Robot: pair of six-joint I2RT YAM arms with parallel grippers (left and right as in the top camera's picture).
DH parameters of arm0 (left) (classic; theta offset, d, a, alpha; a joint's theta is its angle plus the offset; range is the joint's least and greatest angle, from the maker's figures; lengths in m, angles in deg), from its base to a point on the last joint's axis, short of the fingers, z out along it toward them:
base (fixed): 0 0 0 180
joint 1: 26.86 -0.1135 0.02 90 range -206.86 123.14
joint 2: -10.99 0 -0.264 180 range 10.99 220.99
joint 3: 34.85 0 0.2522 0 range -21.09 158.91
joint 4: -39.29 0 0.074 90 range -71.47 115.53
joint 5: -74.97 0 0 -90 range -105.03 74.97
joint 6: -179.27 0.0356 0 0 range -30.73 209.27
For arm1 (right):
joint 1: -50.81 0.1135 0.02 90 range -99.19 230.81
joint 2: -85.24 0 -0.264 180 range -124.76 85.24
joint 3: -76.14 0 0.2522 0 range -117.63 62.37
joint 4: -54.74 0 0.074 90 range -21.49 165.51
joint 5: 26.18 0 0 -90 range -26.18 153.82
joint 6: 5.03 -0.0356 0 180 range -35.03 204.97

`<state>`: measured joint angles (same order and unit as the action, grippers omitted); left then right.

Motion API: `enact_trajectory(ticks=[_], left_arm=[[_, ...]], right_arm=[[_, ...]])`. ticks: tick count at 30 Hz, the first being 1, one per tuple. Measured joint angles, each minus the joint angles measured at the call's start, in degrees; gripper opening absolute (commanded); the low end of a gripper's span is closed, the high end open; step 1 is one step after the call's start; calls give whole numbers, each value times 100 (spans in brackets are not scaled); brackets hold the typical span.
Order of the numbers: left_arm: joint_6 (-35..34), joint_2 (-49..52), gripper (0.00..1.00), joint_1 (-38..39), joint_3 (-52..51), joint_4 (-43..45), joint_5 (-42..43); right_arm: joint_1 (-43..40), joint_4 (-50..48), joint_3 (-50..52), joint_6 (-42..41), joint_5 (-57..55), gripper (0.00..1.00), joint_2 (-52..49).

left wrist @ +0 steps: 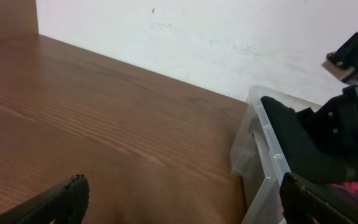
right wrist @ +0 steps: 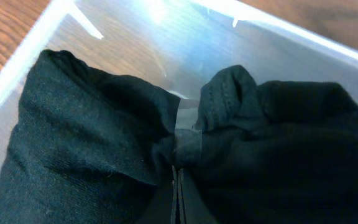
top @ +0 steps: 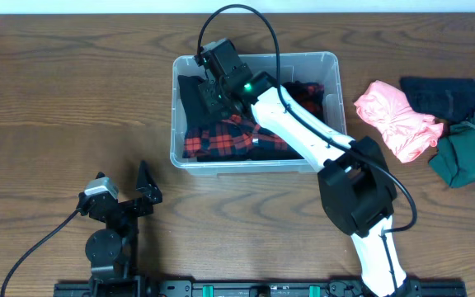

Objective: Pack container
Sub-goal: 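Open the right gripper and retract it to the right pile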

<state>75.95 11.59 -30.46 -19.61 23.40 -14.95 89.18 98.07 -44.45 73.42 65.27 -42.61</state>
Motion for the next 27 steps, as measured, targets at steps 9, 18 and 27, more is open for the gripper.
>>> enact_trajectory(ticks=[9,18,27], left_arm=[[0,0,98,0,0,0,0],[0,0,98,0,0,0,0],[0,0,98,0,0,0,0]], right_arm=[[-2,-11,-111,-168,-4,1,-192],[-35,57,-85,-293,11,90,149],[-511,761,-31,-328,-195,99,1766]])
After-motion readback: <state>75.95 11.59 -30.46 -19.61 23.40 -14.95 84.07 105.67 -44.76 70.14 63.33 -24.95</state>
